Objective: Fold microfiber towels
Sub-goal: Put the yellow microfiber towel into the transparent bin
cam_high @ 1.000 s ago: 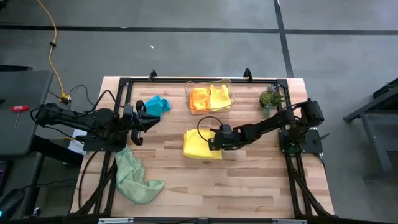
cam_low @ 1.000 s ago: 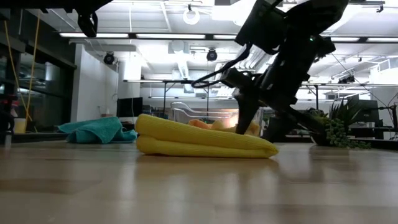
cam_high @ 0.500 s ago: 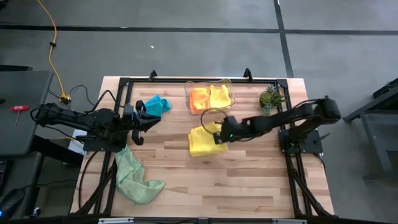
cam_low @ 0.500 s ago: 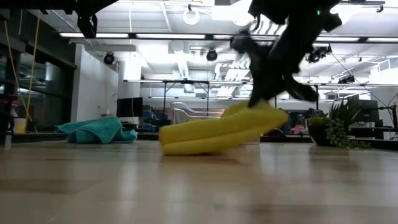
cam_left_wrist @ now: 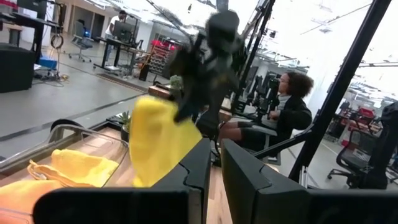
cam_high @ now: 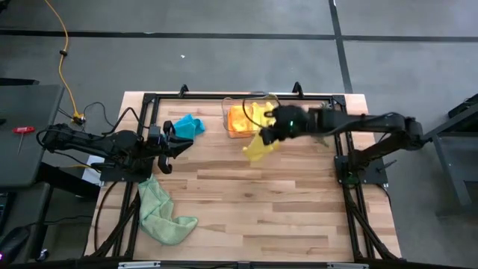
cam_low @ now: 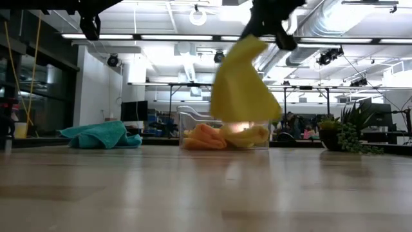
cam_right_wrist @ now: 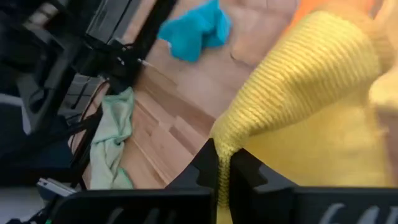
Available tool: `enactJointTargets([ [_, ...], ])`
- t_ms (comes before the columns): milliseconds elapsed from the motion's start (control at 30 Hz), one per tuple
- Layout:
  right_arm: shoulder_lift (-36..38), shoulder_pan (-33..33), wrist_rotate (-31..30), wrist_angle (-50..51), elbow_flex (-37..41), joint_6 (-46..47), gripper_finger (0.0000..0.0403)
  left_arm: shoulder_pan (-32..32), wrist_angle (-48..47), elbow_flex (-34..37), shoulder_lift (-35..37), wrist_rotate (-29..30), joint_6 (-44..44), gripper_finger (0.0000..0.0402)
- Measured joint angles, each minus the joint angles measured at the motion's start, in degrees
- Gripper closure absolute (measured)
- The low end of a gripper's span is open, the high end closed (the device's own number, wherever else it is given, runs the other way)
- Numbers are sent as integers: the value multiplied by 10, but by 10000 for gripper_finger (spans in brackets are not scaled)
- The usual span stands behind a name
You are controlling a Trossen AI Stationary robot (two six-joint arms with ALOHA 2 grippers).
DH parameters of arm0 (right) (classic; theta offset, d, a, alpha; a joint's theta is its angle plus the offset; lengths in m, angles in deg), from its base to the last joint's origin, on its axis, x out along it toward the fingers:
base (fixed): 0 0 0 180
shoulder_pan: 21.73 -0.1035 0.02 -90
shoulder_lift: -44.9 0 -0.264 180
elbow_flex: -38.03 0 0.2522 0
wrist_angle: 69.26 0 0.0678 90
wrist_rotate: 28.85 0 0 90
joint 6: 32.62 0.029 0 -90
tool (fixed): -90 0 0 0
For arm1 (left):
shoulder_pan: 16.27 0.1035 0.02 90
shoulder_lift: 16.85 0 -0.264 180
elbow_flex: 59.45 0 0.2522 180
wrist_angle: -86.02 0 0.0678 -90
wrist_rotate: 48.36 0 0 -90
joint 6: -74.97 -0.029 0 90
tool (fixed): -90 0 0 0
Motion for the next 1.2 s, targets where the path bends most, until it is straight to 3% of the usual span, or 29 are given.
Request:
enactJointTargets([
  [200,1,93,60,83,-112,-105,403,0,0,0,0,0,1,371],
  [500,-65,210,180,97,-200,-174,403,0,-2,0,0,0,1,371],
  [700,-159,238,230,133,-272,-221,403,0,-4,0,0,0,1,371],
  [1000,-281,241,240,167,-417,-287,403,0,-4,0,0,0,1,371],
  [1200,-312,231,242,198,-430,-321,403,0,-4,0,0,0,1,371],
])
